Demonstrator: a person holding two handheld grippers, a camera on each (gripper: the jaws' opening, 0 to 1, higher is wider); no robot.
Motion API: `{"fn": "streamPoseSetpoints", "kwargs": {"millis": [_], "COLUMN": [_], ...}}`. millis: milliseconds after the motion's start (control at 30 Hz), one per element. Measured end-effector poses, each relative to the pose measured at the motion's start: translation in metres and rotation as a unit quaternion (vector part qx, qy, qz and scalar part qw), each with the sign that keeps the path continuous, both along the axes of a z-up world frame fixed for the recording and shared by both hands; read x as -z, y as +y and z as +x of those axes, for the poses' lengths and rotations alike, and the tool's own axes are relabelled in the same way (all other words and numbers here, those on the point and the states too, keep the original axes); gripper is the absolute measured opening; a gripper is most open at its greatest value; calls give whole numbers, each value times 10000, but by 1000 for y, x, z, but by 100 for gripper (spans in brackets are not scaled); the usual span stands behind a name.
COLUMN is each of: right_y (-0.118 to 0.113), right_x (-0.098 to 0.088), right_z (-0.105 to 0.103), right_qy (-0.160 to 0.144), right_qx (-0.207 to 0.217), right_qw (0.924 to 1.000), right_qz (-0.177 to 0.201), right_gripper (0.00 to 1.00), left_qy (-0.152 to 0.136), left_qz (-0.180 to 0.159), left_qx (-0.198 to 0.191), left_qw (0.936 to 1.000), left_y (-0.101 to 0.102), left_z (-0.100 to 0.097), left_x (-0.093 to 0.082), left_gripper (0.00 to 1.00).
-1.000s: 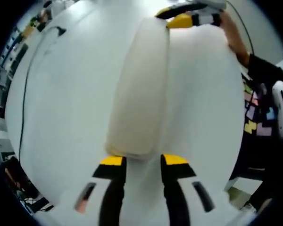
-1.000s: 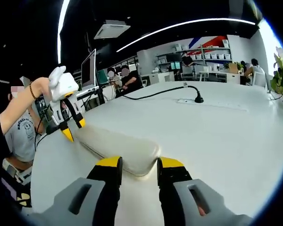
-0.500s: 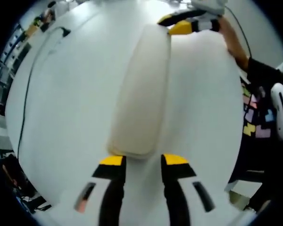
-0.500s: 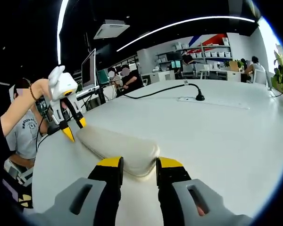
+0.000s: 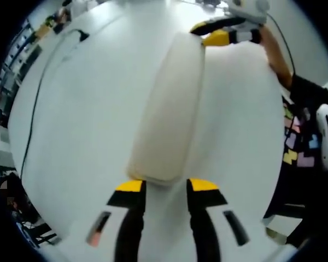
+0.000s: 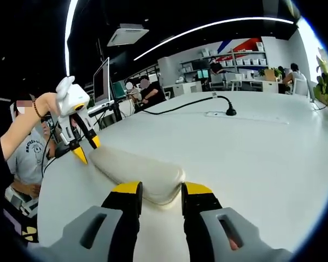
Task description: Arrange the utensils inside the cutlery case until each visible utensil rests in its matching compartment.
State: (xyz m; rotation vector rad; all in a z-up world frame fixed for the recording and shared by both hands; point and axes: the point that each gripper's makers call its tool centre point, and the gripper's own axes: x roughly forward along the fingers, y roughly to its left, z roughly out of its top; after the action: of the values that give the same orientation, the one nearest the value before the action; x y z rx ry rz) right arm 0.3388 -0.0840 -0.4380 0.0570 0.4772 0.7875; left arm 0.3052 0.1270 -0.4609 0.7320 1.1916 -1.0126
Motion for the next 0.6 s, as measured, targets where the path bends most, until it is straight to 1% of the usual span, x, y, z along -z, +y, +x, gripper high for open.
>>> {"fn": "streamPoseSetpoints", "kwargs": {"millis": [333,533,600], "right_y": [-9,-18,-20], "right_x": [-3,-1,1], "right_z": [4,8,9], "right_qy": [-55,57,122], "right_qx": [132,323,360], "right_qw": [9999,9994,9992], "right_qz": [14,84,95], "right_gripper": [28,27,25], "left_qy": [-73,-105,-107], "left_qz": [-129,-166,-172], "left_qx": [-107,-138,-146], "left_qw": [9998,9997,9997], "left_y": [-5,-7,-7], "left_z": [3,4,4], "left_x": [-3,-4,-4], "left_gripper": [30,29,29]}}
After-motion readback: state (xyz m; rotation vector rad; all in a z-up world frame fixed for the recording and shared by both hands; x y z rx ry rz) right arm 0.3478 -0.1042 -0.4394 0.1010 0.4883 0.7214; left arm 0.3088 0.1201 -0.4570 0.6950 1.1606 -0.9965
